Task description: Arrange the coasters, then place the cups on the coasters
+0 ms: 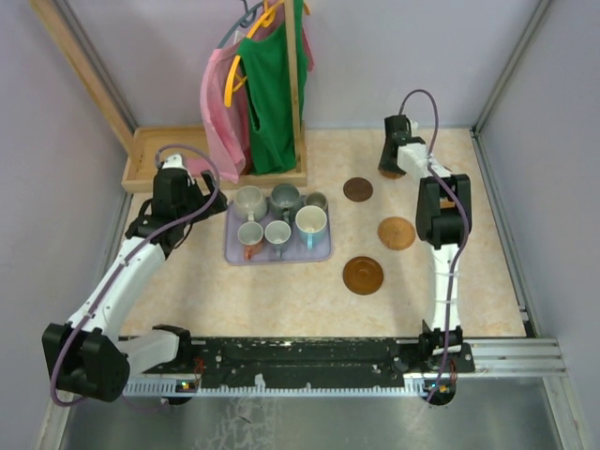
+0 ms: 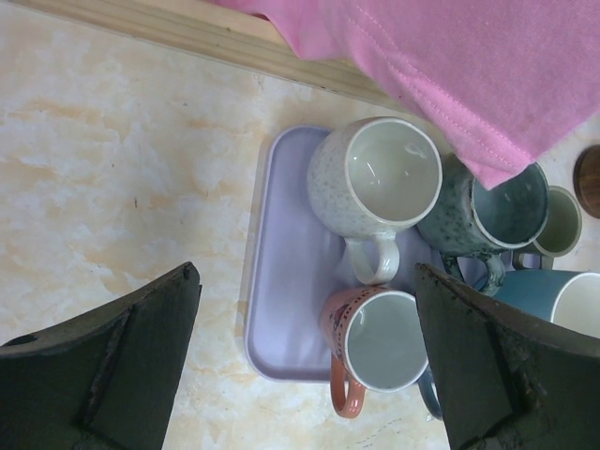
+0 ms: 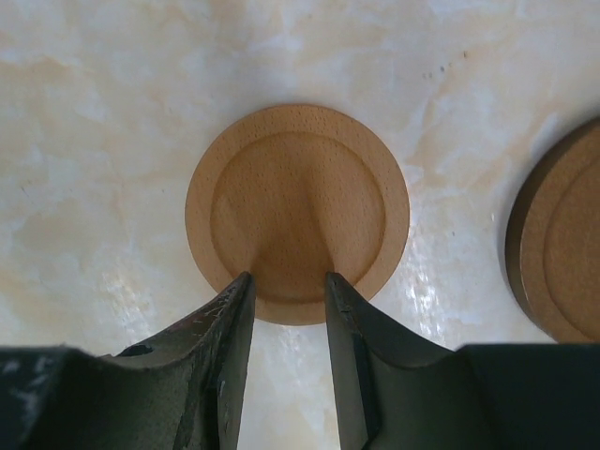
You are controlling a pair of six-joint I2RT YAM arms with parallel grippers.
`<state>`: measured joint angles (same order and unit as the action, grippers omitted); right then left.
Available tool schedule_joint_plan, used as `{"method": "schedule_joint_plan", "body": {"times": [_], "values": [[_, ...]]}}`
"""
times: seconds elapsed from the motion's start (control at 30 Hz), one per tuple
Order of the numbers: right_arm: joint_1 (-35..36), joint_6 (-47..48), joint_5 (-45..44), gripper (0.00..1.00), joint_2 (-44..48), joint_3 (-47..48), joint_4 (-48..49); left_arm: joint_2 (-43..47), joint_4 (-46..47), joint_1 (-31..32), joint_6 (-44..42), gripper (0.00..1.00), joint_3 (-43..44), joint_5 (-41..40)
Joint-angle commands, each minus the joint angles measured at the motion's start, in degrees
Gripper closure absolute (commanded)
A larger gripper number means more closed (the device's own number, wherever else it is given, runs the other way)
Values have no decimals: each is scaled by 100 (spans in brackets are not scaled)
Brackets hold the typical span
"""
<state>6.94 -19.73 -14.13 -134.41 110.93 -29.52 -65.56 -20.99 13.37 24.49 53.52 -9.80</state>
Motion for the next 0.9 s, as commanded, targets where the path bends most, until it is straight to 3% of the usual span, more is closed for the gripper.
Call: {"method": "schedule_joint_plan", "body": {"times": [0.0,0.43,0.87], "values": [[-35,-164,-28,63,434,-673,-463,228,87,17,-66,0,-115,91],[-27,-356,-54,63,1625,-2306,-169,522,78,17,-95,0,-272,293],[110,-355,-267,63,1696,-2495,-180,673,-7,17,-99,0,-280,339]]}}
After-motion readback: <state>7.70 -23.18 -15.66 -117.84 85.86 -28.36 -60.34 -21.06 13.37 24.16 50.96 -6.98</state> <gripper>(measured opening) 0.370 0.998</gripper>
